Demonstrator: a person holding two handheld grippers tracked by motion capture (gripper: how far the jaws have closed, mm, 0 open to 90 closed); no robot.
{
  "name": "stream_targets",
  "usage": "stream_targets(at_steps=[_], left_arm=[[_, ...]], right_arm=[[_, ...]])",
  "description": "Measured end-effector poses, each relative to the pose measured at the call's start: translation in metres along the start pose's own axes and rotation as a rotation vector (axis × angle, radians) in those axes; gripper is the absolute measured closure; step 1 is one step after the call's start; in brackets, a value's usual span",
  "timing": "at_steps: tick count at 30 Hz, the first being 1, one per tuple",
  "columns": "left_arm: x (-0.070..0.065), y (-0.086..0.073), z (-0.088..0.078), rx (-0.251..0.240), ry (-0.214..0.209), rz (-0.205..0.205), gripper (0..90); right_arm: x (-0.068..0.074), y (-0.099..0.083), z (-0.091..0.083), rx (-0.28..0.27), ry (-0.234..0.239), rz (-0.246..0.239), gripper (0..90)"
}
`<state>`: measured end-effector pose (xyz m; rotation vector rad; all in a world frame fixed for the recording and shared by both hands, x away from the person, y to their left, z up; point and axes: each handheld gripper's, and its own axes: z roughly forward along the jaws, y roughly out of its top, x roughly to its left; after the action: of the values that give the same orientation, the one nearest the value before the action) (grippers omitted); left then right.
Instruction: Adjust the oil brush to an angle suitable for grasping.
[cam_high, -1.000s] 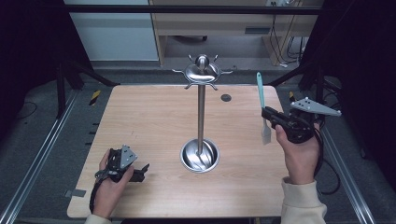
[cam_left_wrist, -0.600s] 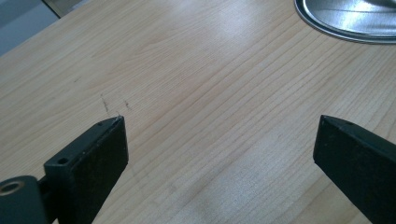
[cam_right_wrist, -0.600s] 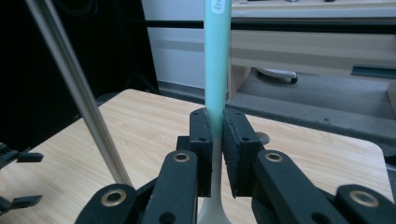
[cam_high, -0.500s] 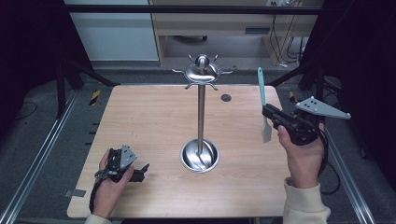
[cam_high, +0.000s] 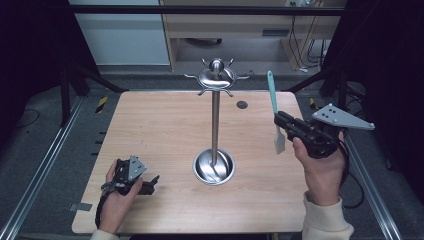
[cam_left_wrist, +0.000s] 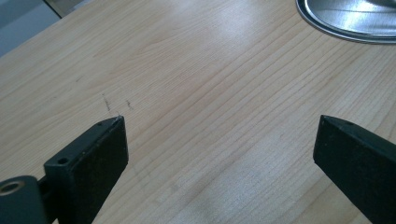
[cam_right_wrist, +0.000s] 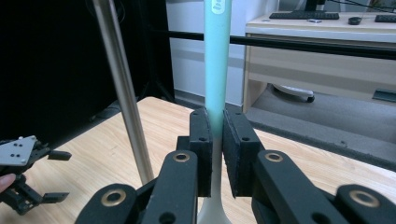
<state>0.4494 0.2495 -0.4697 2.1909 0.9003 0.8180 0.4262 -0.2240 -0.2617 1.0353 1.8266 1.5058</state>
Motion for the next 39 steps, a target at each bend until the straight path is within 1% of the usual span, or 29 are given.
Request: stream_targets(at_steps=[7, 14, 16, 17, 19, 21, 22, 23, 24, 25, 26, 27, 29, 32, 35, 37, 39], left_arm=[[0.000, 0.000, 0.000, -0.001, 0.003, 0.003, 2.8], [0.000, 0.000, 0.000, -0.001, 0.000, 0.002, 2.8], [0.000, 0.000, 0.000, 0.000, 0.000, 0.003, 2.8], [-0.001, 0.000, 0.000, -0.006, 0.001, -0.002, 2.8], [-0.001, 0.000, 0.000, -0.002, 0.001, 0.001, 2.8], [-0.001, 0.000, 0.000, -0.005, 0.001, -0.002, 2.7], [-0.001, 0.000, 0.000, -0.006, 0.001, -0.002, 2.7], [-0.001, 0.000, 0.000, -0.006, 0.001, -0.002, 2.7], [-0.001, 0.000, 0.000, -0.006, 0.001, -0.002, 2.7], [-0.001, 0.000, 0.000, -0.005, 0.000, -0.002, 2.7], [-0.001, 0.000, 0.000, -0.007, 0.000, -0.002, 2.8], [-0.001, 0.000, 0.000, -0.007, 0.000, -0.002, 2.8], [0.000, 0.000, -0.001, -0.003, -0.001, 0.002, 2.7], [0.000, 0.000, 0.000, -0.008, -0.001, -0.004, 2.8], [0.000, 0.000, 0.000, -0.007, -0.002, -0.003, 2.8], [-0.001, 0.001, 0.000, -0.008, -0.003, -0.003, 2.8], [-0.001, 0.000, 0.000, -0.008, -0.003, -0.003, 2.8]], right_arm=[[0.008, 0.002, 0.000, -0.010, 0.030, -0.019, 82.7], [0.011, 0.002, -0.001, -0.020, 0.063, -0.029, 82.7], [0.014, 0.002, -0.001, -0.021, 0.068, -0.036, 82.7], [0.015, 0.002, -0.001, -0.022, 0.071, -0.043, 82.7], [0.019, 0.003, -0.002, -0.027, 0.077, -0.051, 82.7], [0.027, 0.002, -0.003, -0.033, 0.081, -0.061, 82.7], [0.027, 0.002, -0.003, -0.033, 0.081, -0.061, 82.7], [0.031, 0.002, -0.003, -0.036, 0.085, -0.070, 82.7], [0.039, 0.001, -0.003, -0.041, 0.086, -0.088, 82.7], [0.039, 0.001, -0.003, -0.041, 0.086, -0.088, 82.7], [0.046, 0.001, -0.003, -0.049, 0.085, -0.104, 82.7], [0.046, 0.001, -0.003, -0.049, 0.085, -0.104, 82.7], [0.053, 0.000, -0.004, -0.057, 0.087, -0.114, 82.7], [0.064, -0.004, -0.004, -0.065, 0.078, -0.130, 82.7], [0.068, -0.007, -0.004, -0.065, 0.083, -0.135, 82.7], [0.071, -0.009, -0.004, -0.064, 0.087, -0.129, 82.7], [0.073, -0.010, -0.003, -0.067, 0.087, -0.138, 82.6]])
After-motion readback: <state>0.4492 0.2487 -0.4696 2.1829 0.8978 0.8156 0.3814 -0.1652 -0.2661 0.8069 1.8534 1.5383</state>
